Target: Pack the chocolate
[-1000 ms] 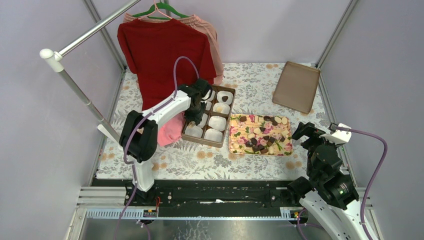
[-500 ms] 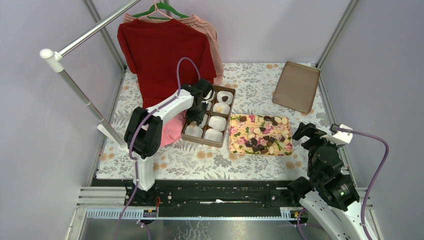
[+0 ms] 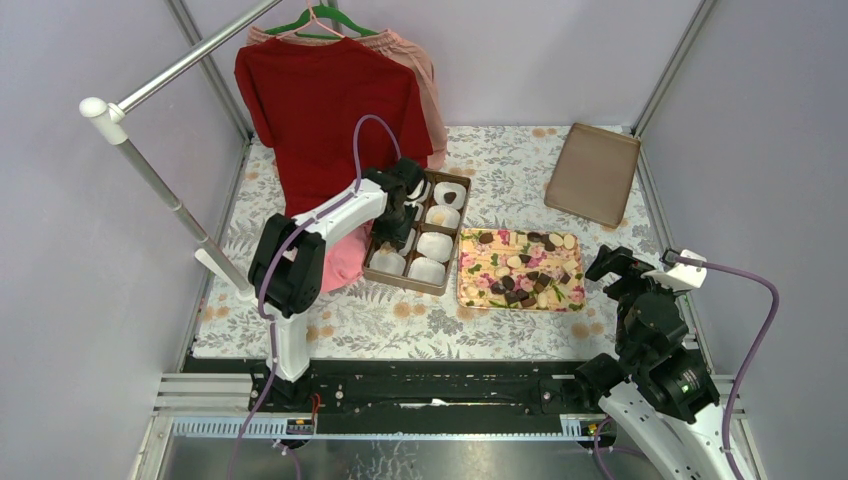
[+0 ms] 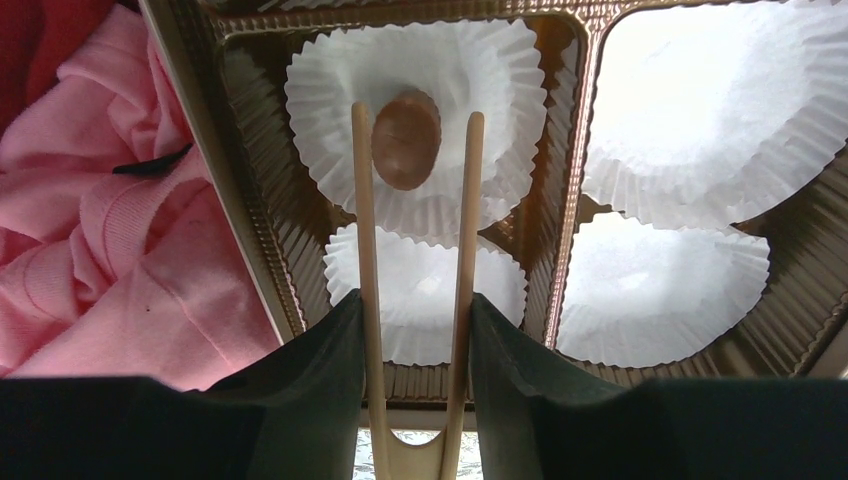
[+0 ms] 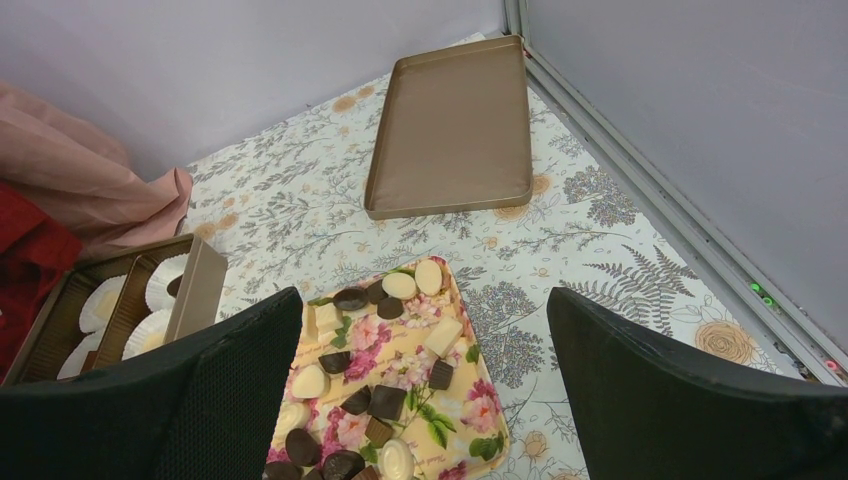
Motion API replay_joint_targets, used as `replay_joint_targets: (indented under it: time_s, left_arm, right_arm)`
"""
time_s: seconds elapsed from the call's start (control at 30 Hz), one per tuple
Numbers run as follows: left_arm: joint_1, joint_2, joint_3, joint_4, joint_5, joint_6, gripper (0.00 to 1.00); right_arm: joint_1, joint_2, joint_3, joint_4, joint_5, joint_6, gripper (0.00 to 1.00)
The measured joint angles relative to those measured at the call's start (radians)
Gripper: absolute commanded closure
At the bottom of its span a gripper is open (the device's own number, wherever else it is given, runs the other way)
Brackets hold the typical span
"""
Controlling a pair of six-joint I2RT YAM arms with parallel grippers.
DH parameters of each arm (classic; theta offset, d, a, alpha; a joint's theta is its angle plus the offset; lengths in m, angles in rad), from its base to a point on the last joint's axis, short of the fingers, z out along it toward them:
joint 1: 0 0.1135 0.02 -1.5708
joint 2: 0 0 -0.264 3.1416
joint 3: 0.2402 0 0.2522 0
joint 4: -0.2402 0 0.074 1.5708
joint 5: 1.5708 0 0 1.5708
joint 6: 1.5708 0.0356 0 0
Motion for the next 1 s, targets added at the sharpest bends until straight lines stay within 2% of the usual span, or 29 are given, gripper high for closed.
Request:
replay_joint_targets:
  time_s: [0.23, 0.5, 1.0]
  left_arm:
    - [0.0, -0.021, -0.003, -0.001, 0.005, 0.0, 0.54]
    - [-0.021, -0.152, -0.008, -0.003, 0.05, 0.001, 0.54]
    - [-0.287, -0.194, -0.009, -0.005, 0.14, 0.028, 0.53]
  right_arm:
    - [0.0, -0.002, 0.0, 0.0, 0.0, 0.0, 0.0]
    - [0.0, -0.005, -0.001, 0.0, -0.001, 0.0, 0.0]
    - [0.0, -0.005, -0.001, 0.0, -0.003, 0.0, 0.0]
